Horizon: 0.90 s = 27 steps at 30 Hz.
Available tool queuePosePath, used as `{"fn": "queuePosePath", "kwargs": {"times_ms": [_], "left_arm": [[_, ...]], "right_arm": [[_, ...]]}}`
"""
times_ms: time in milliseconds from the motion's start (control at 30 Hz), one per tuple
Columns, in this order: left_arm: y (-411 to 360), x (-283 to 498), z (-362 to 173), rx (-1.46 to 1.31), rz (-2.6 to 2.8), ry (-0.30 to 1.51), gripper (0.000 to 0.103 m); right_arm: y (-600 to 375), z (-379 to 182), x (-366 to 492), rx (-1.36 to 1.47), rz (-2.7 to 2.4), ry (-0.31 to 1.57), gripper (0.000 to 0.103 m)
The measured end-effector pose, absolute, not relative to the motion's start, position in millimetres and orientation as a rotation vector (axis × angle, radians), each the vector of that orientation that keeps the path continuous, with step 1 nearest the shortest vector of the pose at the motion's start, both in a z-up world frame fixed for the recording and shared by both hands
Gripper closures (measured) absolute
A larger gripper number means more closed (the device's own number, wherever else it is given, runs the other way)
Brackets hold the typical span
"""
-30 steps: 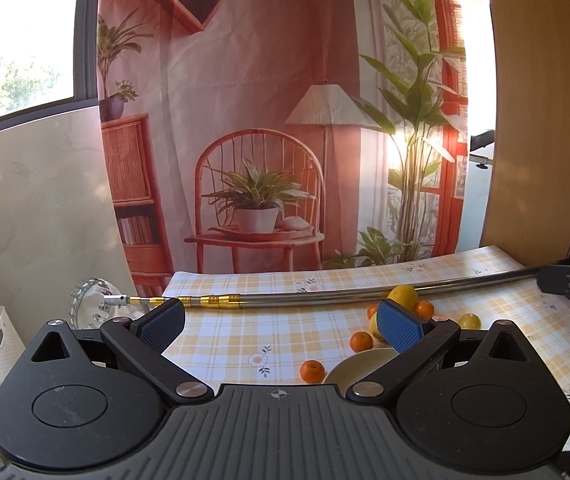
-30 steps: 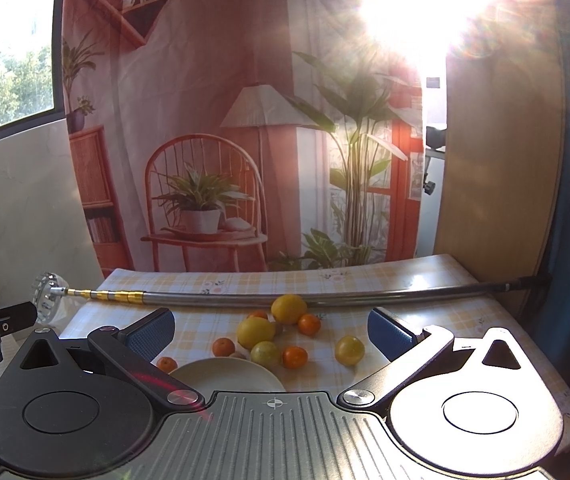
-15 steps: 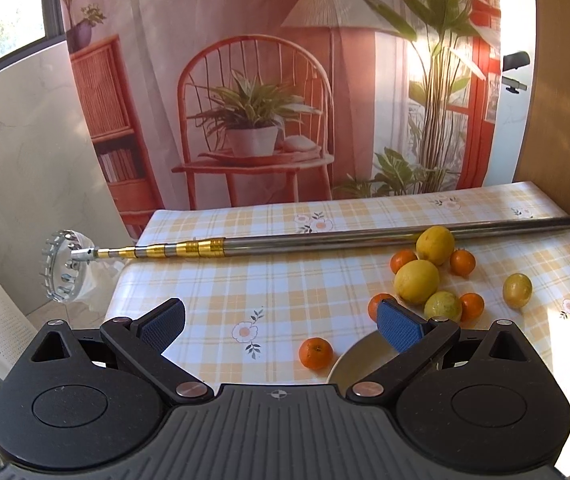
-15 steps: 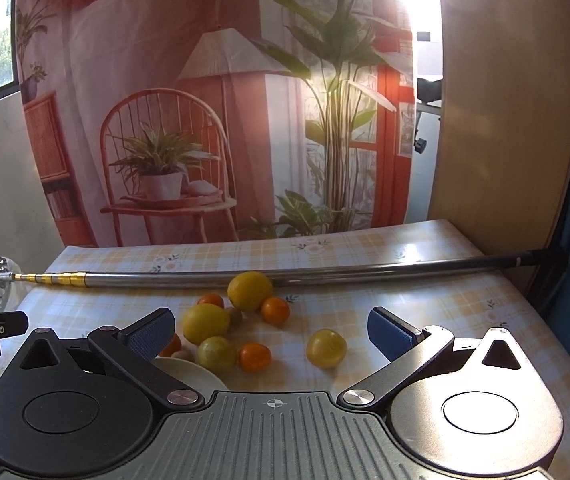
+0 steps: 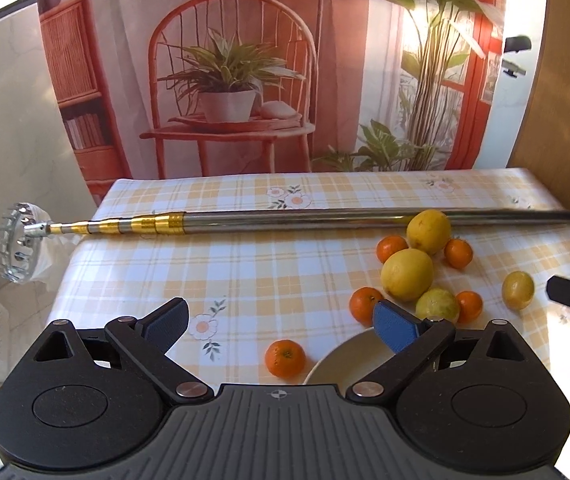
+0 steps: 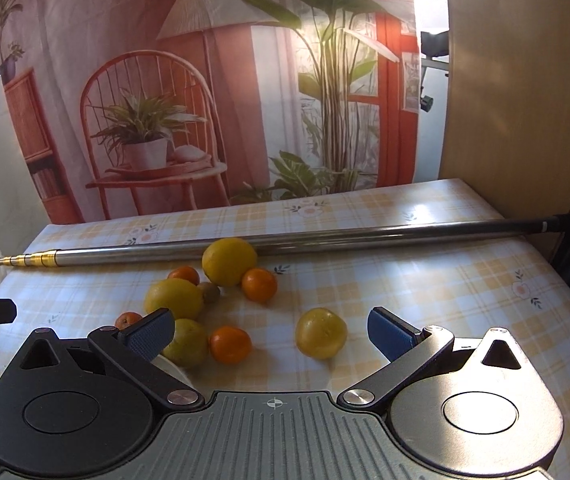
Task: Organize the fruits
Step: 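Close the left tool on a mandarin orange while the right tool approaches a yellow lemon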
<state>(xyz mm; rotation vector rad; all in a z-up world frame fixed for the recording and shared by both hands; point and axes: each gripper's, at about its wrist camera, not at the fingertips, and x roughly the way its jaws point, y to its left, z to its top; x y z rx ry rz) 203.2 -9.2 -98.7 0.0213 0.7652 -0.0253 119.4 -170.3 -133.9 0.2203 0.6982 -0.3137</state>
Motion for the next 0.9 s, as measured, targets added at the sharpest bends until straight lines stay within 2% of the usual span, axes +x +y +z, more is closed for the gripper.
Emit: {"fn": "queuePosePath", "kwargs": {"times_ms": [333, 433, 500, 567, 667, 900], "left_arm": [[15, 209, -122, -0.025, -0.035, 0.825, 0.02], [31, 209, -133, -0.1, -0.033, 0.868, 0.027], [38, 209, -139, -0.119, -0.021, 0.893, 0.04], [40, 211, -144, -0.122, -0.021, 0.908, 0.045], [37, 215, -149, -0.127, -0.051, 0.916, 0.045], [25, 243, -175, -0.184, -0.057, 0.967, 0.045]], "right_arm": [[-185, -153, 111, 0.262, -0.212, 0.645, 0.0], [-192, -160, 106, 0.3, -0.209, 0.645, 0.0], [-197, -165, 104, 0.322, -0.226, 0.651, 0.0], [-201, -170, 102, 0.345, -0.239, 0.657, 0.001], [-205, -175, 100, 0.365, -0.249, 0.665, 0.005], [-205, -178, 97, 0.371, -0.256, 0.667, 0.005]]}}
